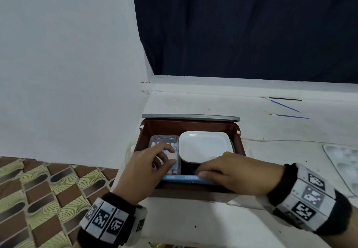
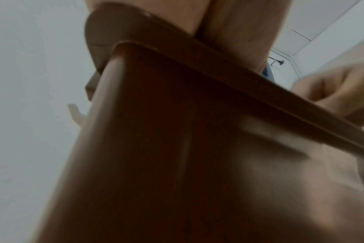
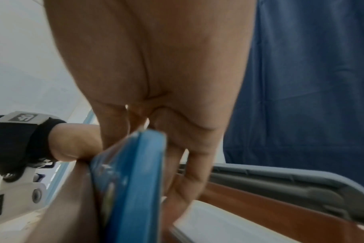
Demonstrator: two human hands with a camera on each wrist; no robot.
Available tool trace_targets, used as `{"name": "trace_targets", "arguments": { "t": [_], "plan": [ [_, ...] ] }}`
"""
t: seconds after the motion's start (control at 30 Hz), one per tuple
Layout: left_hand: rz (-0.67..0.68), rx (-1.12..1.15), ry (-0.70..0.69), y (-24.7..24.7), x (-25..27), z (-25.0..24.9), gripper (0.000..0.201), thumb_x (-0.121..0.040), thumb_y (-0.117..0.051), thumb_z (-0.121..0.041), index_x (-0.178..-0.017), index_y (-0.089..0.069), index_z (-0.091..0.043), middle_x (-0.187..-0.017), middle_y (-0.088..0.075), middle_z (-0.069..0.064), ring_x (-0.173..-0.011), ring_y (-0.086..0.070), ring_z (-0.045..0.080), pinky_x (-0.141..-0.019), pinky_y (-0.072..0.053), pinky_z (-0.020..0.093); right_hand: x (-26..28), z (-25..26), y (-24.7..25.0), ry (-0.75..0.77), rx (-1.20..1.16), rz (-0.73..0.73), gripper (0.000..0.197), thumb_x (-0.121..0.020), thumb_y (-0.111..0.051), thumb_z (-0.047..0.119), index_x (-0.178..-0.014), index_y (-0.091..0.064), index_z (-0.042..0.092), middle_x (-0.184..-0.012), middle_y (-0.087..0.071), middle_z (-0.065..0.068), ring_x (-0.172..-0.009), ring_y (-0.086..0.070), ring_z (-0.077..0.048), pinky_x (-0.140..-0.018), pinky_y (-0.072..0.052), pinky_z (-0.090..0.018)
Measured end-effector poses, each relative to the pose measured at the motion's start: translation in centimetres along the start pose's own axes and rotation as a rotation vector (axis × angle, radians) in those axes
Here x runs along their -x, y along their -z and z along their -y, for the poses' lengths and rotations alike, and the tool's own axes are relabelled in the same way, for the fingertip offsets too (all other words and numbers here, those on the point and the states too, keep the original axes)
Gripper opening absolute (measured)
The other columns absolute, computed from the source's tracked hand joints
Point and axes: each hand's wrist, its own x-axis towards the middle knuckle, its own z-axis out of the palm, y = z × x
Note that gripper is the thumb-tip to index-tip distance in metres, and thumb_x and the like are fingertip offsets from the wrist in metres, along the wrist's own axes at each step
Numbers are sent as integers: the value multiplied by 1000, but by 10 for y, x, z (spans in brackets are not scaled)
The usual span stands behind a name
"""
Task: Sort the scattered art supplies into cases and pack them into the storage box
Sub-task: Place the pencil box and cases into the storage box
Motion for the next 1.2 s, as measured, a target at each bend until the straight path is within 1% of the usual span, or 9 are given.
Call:
{"name": "trace_targets", "arguments": {
  "t": [0.13,0.3,0.43,0.53,0.63,0.77,0.97,1.1,1.2],
  "plan": [
    [52,-68,13,-4,-1,1,16,-91,-70,-31,-101,-60,-39,-75,-65,-16,-70,-64,8,-63,-53,21,10,-20,-4,-85,-39,20,44,-99,-37,59,-87,-58,22,-76,-58,4,-73,-53,-8,-77,-47,-32],
    [132,-117,63,-9,-6,-1,14,-91,-67,-40,-102,-59,-39,-76,-66,-16,-70,-65,3,-67,-57,26,4,-25,-22,-98,128,-68,31,-102,-35,54,-104,-58,34,-87,-64,11,-79,-55,-7,-76,-47,-32],
    [161,-153,115,-9,-10,0,19,-89,-68,-30,-102,-59,-41,-76,-66,-16,-69,-65,3,-67,-58,31,0,-31,-25,-70,147,-108,26,-102,-36,52,-111,-57,39,-102,-67,13,-93,-59,-7,-80,-50,-35],
    [132,-152,131,-9,-9,0,23,-84,-70,-26,-98,-59,-41,-74,-65,-17,-67,-64,4,-66,-58,33,0,-33,-25,-38,109,-127,26,-101,-39,51,-113,-60,40,-106,-67,17,-96,-60,-5,-81,-50,-33],
    [69,-118,57,-8,-3,-6,25,-82,-77,-28,-95,-60,-41,-72,-63,-17,-64,-62,9,-63,-56,29,4,-34,-28,0,-2,-134,25,-99,-48,51,-114,-66,42,-108,-68,24,-99,-61,0,-82,-52,-31],
    [-55,-123,-33,-6,4,-9,25,-77,-82,-40,-93,-64,-35,-67,-60,-17,-58,-58,13,-57,-52,24,5,-35,-28,13,-115,-135,23,-97,-54,48,-109,-71,37,-99,-65,30,-98,-61,3,-86,-51,-30],
    [-84,-91,-106,-7,10,-16,24,-80,-72,-47,-94,-67,-29,-67,-60,-17,-56,-57,11,-55,-50,20,14,-37,-27,23,-247,-125,34,-97,-50,52,-97,-74,28,-92,-69,14,-86,-65,-8,-82,-52,-38],
    [-106,-49,-126,-11,8,-29,22,-83,-73,-43,-96,-68,-26,-68,-59,-15,-58,-56,11,-58,-46,15,19,-37,-20,66,-285,-165,54,-97,-43,57,-73,-63,12,-69,-57,-6,-65,-54,-23,-69,-47,-47],
    [-140,-41,-120,-23,5,-44,15,-90,-70,-38,-93,-69,-23,-68,-61,-17,-60,-59,11,-60,-48,18,30,-42,-15,100,-341,-239,46,-99,-44,52,-93,-74,18,-78,-68,3,-74,-64,-15,-75,-51,-42]
  ]
}}
